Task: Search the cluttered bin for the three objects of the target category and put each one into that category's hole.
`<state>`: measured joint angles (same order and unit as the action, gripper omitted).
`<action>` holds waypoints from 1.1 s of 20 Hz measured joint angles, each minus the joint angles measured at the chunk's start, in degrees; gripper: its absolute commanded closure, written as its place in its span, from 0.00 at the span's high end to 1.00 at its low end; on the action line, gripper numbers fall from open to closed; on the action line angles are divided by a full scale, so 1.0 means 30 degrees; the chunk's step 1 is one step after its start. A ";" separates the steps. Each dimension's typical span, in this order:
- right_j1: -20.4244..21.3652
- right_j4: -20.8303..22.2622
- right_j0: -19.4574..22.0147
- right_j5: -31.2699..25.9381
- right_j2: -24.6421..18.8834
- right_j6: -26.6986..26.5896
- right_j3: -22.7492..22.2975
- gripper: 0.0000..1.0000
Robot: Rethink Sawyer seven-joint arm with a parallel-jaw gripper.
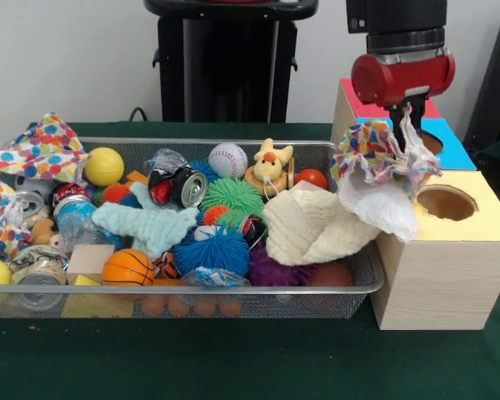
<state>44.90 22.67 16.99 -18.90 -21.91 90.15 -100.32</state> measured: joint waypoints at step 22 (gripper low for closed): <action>-0.1990 -0.0623 -0.1694 0.5491 0.2336 0.0000 -0.0091 0.00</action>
<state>38.93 20.80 11.91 -2.42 -14.90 90.15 -100.59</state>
